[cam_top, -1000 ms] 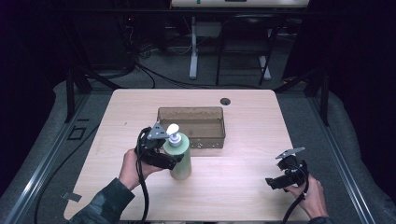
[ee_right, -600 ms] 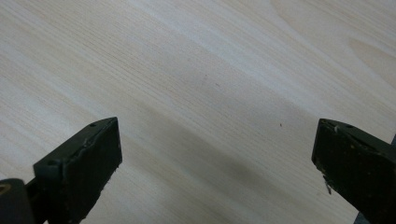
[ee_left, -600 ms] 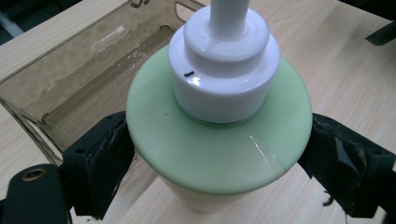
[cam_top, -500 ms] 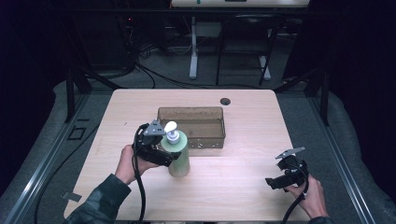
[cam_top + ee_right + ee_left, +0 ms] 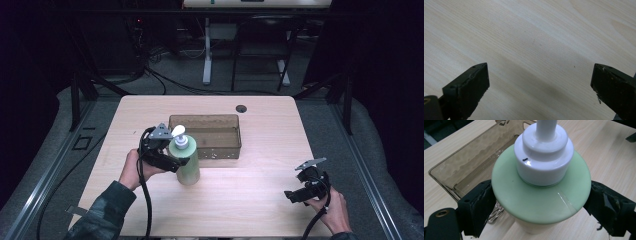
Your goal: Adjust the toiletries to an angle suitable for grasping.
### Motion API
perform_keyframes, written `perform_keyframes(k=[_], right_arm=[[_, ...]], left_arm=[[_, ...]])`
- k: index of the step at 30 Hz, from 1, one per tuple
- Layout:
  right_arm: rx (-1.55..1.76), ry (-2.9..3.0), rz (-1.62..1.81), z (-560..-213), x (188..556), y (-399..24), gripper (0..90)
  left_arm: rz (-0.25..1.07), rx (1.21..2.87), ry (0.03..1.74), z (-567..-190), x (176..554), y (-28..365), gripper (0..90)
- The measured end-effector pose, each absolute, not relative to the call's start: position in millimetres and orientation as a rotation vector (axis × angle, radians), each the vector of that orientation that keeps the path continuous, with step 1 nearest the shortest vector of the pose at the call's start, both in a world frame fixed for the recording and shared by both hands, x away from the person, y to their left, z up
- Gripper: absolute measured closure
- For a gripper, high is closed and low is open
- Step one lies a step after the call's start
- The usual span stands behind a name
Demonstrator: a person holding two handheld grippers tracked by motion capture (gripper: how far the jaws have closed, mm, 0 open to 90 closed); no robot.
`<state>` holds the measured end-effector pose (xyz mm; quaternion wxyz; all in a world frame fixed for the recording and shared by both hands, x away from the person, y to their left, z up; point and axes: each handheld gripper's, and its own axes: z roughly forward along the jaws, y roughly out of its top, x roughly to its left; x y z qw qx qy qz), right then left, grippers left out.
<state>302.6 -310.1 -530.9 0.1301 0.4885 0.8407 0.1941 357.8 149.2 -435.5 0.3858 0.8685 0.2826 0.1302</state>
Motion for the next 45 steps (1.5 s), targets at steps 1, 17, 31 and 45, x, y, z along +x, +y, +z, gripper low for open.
perform_keyframes(k=[1,17,31,45], right_arm=[[1.422,2.442,0.567,-530.8,302.5,-310.1,1.5],[1.414,2.440,0.567,-530.5,302.7,-311.0,1.5],[1.402,2.438,0.593,-529.4,301.7,-310.9,1.4],[1.414,2.435,0.600,-528.9,301.9,-311.2,0.7]], left_arm=[[0.329,2.213,0.717,-435.4,358.6,149.8,12.8],[0.346,2.252,0.699,-433.9,366.1,154.3,12.9],[0.240,2.211,0.761,-432.9,368.3,160.9,13.4],[0.193,2.227,0.803,-399.5,364.9,160.0,0.1]])
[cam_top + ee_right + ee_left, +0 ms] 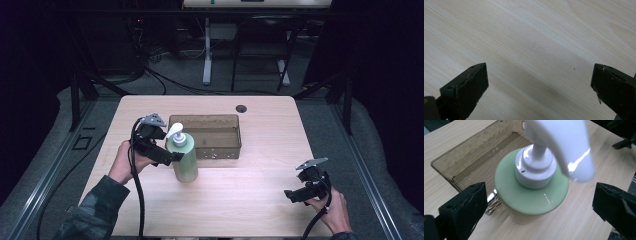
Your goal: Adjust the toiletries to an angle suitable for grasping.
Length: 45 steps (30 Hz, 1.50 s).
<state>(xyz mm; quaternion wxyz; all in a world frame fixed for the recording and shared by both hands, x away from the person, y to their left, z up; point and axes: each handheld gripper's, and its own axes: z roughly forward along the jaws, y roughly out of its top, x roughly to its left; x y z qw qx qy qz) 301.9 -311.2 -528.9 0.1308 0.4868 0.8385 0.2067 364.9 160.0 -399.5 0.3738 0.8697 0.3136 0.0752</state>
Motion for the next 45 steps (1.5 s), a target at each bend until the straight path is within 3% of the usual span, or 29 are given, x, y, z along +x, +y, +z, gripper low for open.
perform_keyframes(k=[20,29,45], right_arm=[[1.420,2.431,0.595,-529.7,301.9,-313.2,0.8],[1.420,2.428,0.598,-529.4,301.5,-314.4,1.1],[1.413,2.427,0.598,-529.2,301.2,-313.8,1.6]], left_arm=[[0.255,2.274,0.825,-360.5,380.6,142.2,0.9],[0.283,2.285,0.841,-355.0,385.2,133.8,13.9],[0.295,2.325,0.863,-351.5,388.2,131.1,48.9]])
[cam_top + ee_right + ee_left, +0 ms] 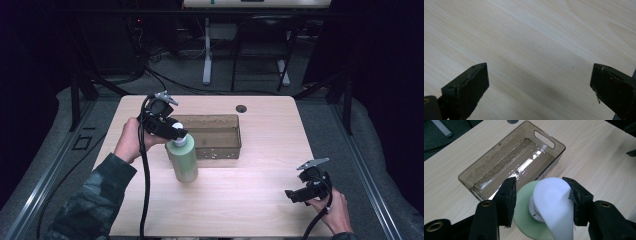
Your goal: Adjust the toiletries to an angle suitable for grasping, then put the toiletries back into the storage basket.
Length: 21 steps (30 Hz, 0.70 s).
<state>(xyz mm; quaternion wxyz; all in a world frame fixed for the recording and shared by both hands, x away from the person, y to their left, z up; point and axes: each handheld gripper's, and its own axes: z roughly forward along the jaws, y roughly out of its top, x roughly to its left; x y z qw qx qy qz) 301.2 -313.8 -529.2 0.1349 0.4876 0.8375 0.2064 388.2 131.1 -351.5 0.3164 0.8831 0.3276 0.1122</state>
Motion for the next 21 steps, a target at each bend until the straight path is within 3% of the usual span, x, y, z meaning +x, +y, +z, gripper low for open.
perform_keyframes(k=[9,21], right_arm=[[1.417,2.427,0.599,-529.0,300.9,-313.9,1.8],[1.412,2.429,0.604,-528.9,300.8,-312.2,1.6]], left_arm=[[0.259,2.362,0.840,-347.9,388.6,127.2,61.4],[0.244,2.442,0.821,-342.4,391.7,122.9,62.4]])
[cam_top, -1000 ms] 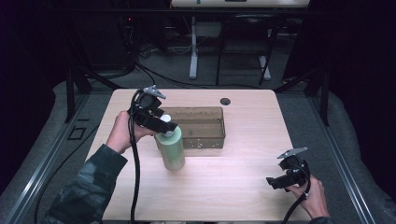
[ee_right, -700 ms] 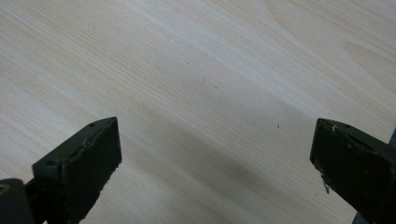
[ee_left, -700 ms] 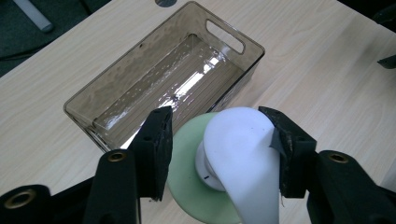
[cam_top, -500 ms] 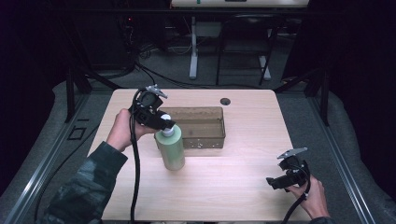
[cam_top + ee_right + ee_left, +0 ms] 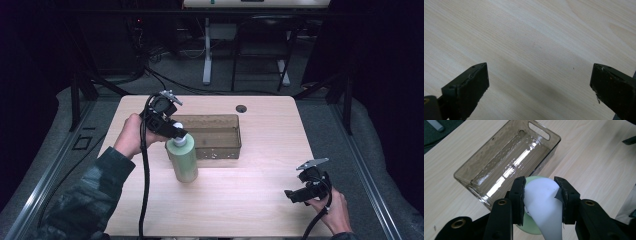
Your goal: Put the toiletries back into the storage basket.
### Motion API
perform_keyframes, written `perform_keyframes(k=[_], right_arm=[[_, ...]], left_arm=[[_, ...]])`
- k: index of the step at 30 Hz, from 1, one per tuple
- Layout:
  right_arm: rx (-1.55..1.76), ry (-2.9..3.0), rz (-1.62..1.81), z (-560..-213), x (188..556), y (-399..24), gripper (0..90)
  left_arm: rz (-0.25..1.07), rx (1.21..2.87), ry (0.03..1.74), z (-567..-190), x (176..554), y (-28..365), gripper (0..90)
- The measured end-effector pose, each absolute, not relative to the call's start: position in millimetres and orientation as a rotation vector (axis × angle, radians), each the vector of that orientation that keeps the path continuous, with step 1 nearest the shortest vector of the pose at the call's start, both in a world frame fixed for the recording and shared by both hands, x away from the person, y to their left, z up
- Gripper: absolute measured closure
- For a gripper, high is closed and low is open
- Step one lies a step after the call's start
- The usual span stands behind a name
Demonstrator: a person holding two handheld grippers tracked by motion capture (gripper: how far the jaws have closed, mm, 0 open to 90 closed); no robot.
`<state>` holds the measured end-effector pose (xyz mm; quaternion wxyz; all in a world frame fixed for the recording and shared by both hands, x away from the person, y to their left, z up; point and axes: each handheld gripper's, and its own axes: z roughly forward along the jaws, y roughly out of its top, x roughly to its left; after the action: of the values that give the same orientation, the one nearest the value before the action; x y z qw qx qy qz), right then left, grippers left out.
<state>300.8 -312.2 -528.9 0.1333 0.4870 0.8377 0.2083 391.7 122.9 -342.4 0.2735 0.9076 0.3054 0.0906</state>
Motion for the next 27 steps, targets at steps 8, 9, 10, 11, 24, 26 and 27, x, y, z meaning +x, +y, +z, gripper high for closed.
perform_keyframes(k=[8,9,10,11,24,26,27], right_arm=[[1.405,2.436,0.596,-528.8,300.5,-313.2,1.5],[1.399,2.436,0.593,-528.8,300.6,-313.2,1.5],[1.402,2.437,0.586,-528.9,300.5,-312.9,1.5],[1.403,2.438,0.584,-529.2,300.6,-312.9,1.5],[1.369,2.460,0.566,-531.1,300.5,-310.2,0.2],[1.357,2.464,0.564,-531.3,300.7,-309.9,0.0],[1.361,2.462,0.566,-531.4,300.8,-309.5,0.0]], left_arm=[[0.219,2.506,0.792,-338.8,395.8,122.2,62.5],[0.212,2.509,0.794,-338.6,396.2,122.3,62.5],[0.207,2.518,0.800,-337.8,396.8,122.7,62.6],[0.210,2.516,0.808,-337.7,396.9,122.5,62.6],[0.186,2.585,0.788,-333.8,402.2,121.1,62.7],[0.191,2.594,0.784,-333.2,403.0,121.3,62.7],[0.189,2.596,0.788,-333.2,403.5,121.5,62.7]])
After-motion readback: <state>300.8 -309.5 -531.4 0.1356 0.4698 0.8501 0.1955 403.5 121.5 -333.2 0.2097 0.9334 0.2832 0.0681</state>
